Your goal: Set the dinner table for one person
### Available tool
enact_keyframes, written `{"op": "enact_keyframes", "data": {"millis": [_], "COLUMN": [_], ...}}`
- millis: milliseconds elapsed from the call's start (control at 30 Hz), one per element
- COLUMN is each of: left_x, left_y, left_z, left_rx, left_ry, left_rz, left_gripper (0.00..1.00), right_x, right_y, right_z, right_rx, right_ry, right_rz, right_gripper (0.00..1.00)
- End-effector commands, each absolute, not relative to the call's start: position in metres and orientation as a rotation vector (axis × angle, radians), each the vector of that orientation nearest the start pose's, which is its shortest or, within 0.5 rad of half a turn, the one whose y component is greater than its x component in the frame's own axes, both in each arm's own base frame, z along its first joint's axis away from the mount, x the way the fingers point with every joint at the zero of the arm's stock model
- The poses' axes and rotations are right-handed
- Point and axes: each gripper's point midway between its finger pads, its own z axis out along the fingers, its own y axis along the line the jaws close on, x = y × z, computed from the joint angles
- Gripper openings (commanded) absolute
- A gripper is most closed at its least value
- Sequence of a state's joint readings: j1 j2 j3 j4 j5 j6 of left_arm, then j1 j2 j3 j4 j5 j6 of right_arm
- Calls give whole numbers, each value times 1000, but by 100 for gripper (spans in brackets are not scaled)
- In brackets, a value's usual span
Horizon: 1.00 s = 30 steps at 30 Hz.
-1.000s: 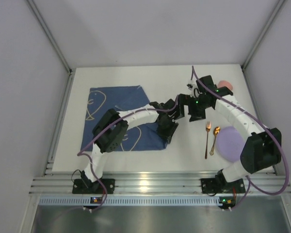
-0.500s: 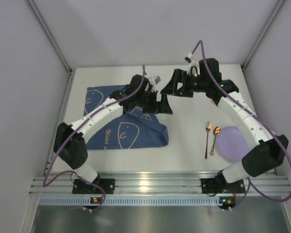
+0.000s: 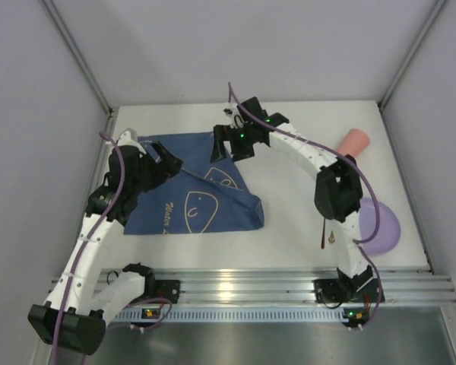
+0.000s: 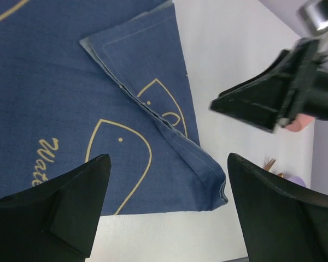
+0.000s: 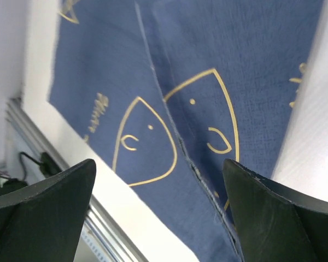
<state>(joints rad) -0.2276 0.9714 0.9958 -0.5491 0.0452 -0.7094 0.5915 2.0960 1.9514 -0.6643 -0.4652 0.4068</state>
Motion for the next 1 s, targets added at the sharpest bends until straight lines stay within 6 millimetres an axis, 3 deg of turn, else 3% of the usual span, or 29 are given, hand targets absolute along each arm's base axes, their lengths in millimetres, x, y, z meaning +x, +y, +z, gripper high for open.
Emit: {"op": "enact_keyframes", "data": {"millis": [0,167,433,600,767,867,900,967], "left_x": [287,274,272,274,278,278,277,275], "left_y": [-75,-62,-48,-47,-54,-58,-58,-62], "left_z": [239,218,206,200,197,195,193,191], "left_rx": [-591,-603,-585,-574,-570,-568,-571,-558], "left_ry": [2103,2157,2190,2214,2243,2259,2263,2278], "left_rz": [-454,-385,-317,-308,-351,-370,-369,-397], "left_gripper": [93,93,94,94,94,93,93,93], "right_x": [378,368,332,330,344,355,359,365], "right_y": [382,399,423,417,399,391,387,382], "right_z": [148,111,81,61,31,20,19,21], "right_rx": [-558,-650,-794,-814,-795,-772,-761,-748], "right_ry": [2567,2624,2659,2684,2712,2712,2708,2691], "right_rz": [891,865,745,595,383,269,229,181], "right_gripper": [100,100,100,100,99,86,75,64]}}
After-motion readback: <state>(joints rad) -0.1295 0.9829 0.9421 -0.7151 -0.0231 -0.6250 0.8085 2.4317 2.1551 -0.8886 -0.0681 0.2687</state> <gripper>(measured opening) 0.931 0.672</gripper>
